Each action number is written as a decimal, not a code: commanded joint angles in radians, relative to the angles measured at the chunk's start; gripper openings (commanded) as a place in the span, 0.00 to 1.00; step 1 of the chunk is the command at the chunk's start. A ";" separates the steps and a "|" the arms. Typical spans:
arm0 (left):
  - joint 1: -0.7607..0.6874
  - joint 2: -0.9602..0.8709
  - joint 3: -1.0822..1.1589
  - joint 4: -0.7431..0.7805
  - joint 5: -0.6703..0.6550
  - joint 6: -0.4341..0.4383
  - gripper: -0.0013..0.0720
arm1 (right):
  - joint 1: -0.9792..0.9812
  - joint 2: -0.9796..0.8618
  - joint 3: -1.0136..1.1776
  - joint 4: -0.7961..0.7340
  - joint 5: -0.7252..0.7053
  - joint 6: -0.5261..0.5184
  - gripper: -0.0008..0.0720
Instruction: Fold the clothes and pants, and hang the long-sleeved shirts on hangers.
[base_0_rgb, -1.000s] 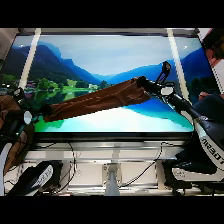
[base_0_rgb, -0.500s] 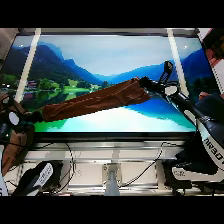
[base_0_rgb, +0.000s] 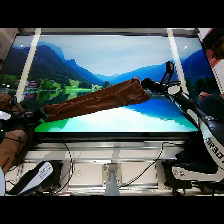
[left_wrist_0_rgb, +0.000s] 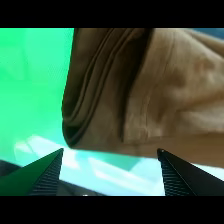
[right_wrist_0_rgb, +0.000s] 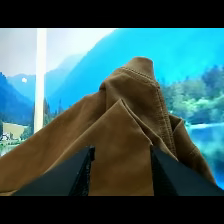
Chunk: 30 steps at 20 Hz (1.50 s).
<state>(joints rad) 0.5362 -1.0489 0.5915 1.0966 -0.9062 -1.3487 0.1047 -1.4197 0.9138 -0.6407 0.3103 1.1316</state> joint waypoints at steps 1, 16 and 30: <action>0.009 -0.014 0.006 -0.043 0.077 0.044 0.98 | -0.001 0.000 0.001 -0.020 0.003 0.000 0.57; 0.016 -0.250 0.006 -0.310 0.084 0.328 0.82 | 0.004 0.001 0.001 -0.019 0.048 0.000 0.57; -0.203 -0.202 0.190 -0.421 0.101 0.491 0.05 | 0.091 0.005 0.153 -0.019 0.140 0.000 0.31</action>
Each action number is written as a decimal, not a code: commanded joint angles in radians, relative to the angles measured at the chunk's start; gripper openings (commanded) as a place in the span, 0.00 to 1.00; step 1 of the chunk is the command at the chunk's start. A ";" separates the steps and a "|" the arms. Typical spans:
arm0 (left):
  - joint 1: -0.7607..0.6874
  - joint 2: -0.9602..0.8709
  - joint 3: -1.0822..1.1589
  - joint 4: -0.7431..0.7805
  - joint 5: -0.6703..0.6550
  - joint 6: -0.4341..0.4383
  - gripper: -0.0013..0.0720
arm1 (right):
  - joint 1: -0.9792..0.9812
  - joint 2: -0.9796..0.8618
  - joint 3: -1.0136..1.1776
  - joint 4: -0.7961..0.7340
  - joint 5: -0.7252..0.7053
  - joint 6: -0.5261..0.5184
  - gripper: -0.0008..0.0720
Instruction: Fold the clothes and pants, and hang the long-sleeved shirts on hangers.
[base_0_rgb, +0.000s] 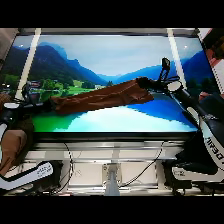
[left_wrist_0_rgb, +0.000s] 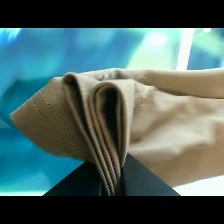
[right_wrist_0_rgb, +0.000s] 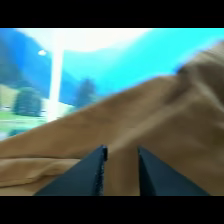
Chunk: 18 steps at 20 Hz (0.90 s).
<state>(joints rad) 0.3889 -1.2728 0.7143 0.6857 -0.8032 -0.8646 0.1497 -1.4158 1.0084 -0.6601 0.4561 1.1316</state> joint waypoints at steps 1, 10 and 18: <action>-0.082 0.030 0.095 -0.010 -0.001 -0.006 0.05 | 0.075 0.001 0.071 0.001 -0.045 0.000 0.25; -0.245 0.181 0.251 -0.185 -0.008 -0.071 0.05 | 0.327 -0.115 0.127 0.035 -0.265 0.124 0.03; -0.290 0.254 0.251 -0.323 -0.006 -0.070 0.05 | 0.438 -0.419 0.419 0.035 -0.133 0.355 0.03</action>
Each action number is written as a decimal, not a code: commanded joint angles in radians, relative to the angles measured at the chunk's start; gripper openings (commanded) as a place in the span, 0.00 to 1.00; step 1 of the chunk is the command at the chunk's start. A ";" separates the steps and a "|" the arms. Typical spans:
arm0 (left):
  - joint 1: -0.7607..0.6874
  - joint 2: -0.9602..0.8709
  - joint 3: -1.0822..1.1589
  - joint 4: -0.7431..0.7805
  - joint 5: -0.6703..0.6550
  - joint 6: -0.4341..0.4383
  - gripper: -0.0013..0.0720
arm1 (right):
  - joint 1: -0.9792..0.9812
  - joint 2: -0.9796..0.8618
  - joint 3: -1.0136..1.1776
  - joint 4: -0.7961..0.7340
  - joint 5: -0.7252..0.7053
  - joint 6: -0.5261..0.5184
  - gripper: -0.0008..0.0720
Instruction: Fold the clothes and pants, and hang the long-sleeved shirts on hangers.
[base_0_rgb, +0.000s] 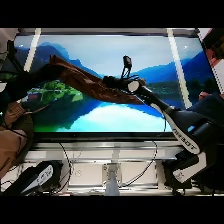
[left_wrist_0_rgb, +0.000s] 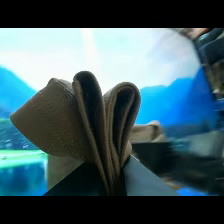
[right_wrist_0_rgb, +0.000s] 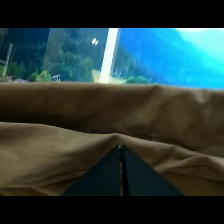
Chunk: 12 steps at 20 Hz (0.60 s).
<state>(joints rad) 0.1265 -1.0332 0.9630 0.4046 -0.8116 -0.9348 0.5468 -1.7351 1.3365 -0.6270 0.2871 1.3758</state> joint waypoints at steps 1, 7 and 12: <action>-0.048 0.014 0.003 -0.043 0.011 0.000 0.05 | 0.053 -0.128 0.116 0.002 0.043 0.145 0.03; -0.169 -0.008 0.002 -0.039 0.165 0.000 0.05 | 0.129 -0.167 0.159 -0.006 0.039 0.164 0.03; -0.264 -0.063 0.003 -0.039 0.249 0.000 0.05 | 0.022 -0.134 0.159 -0.123 0.203 0.157 0.03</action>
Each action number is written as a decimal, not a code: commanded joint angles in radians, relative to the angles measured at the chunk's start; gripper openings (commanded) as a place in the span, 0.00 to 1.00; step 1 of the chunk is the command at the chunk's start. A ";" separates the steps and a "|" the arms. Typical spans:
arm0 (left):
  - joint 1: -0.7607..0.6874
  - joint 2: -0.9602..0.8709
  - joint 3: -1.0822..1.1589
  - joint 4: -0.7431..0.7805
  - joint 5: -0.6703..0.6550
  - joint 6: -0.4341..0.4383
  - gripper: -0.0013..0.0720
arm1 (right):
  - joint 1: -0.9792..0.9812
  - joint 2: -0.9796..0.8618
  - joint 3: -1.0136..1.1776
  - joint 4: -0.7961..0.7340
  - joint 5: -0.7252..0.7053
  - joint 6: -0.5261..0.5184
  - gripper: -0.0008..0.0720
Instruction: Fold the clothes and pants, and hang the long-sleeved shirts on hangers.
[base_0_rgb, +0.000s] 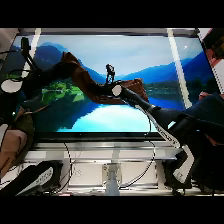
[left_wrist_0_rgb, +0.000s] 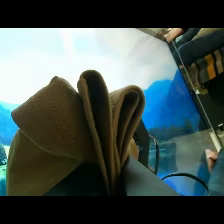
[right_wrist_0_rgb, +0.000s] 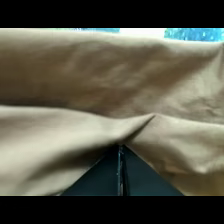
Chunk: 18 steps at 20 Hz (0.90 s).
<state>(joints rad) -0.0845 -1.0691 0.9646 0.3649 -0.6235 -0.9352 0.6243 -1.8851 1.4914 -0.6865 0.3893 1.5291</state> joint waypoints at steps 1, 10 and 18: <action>-0.080 -0.037 0.001 0.000 0.077 0.000 0.05 | -0.098 0.032 0.005 -0.087 0.148 0.003 0.03; -0.417 -0.163 0.096 -0.003 0.378 0.000 0.05 | -0.437 0.295 0.004 -0.339 0.318 0.003 0.03; -0.609 -0.482 0.257 -0.275 0.393 0.000 0.21 | -0.584 0.425 0.004 -0.497 0.417 0.002 0.03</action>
<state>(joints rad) -0.6319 -1.4513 1.1858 0.2020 -0.2474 -0.9352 0.0917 -1.4929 1.4948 -1.1145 0.7662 1.5318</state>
